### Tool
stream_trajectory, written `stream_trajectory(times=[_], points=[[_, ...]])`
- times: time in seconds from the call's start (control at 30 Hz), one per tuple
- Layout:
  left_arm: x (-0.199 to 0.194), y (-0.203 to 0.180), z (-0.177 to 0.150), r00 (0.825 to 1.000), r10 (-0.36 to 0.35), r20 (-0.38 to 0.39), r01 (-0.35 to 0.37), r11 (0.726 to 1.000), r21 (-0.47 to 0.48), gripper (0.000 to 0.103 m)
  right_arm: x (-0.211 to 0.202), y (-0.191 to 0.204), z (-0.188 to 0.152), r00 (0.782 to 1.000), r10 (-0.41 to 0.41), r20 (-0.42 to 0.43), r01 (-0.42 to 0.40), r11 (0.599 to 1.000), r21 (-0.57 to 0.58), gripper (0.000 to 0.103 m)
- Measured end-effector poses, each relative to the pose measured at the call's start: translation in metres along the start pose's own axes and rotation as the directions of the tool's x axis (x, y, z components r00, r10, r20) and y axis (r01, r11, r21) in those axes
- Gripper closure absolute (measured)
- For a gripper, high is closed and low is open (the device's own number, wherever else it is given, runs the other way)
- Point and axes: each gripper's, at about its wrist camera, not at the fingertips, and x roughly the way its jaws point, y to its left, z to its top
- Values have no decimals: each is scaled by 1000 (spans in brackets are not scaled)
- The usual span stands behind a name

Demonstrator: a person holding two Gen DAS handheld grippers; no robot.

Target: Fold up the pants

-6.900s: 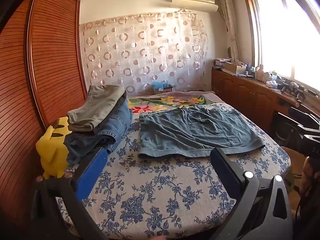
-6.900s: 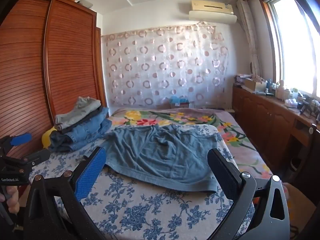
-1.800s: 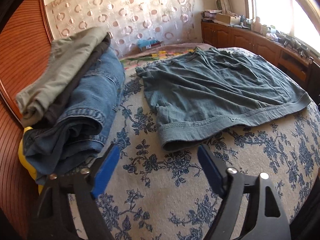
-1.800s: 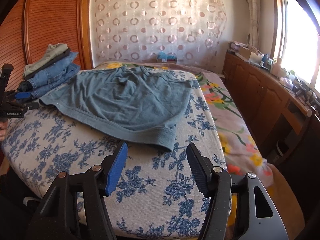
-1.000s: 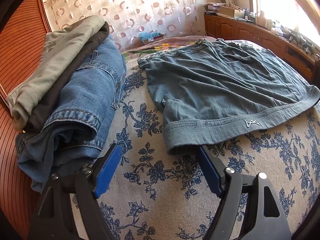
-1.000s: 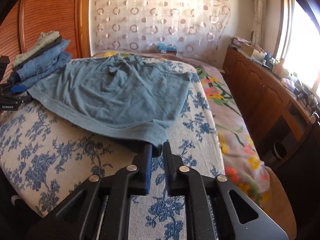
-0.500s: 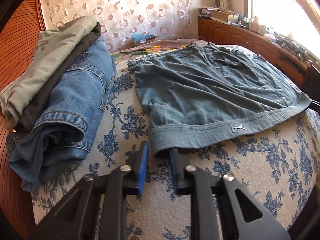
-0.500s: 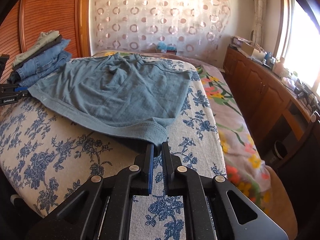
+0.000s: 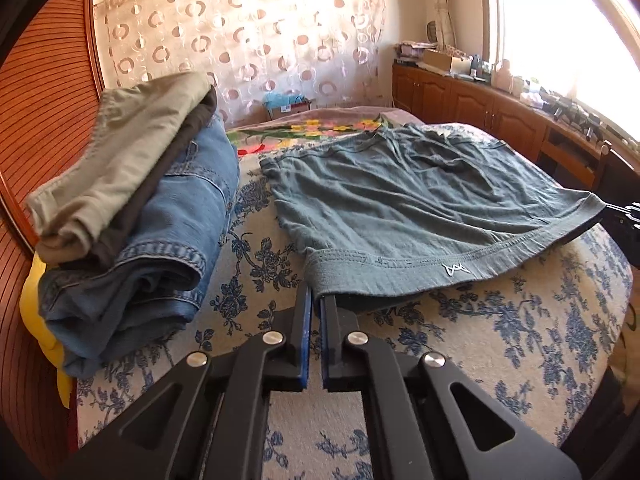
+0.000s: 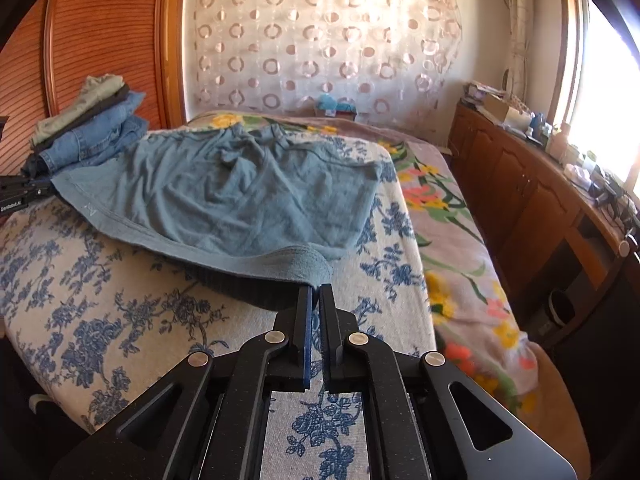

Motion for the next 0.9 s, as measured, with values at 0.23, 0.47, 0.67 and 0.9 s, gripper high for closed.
stream_trajectory(times=[0.23,0.47,0.67,0.9], points=[[-25,-1,-14,999,-25,27,26,999,-29,103,-14,-1,-4,1000,8,-2,-8,1000,-7,103],[-21,-8,-20,1000,-26,8,26,999,-23,103,-16,-10,-14,999,34,-21,-33,999,34,103],[-17,-7,-19,1000,-27,-2,27,999,-29,103,-1,-5,-23,997,57,-55,-55,998,42,79],[-15,-8,-20,1000,-28,-8,28,999,-32,103,20,3,-20,996,48,-80,-46,999,27,75]])
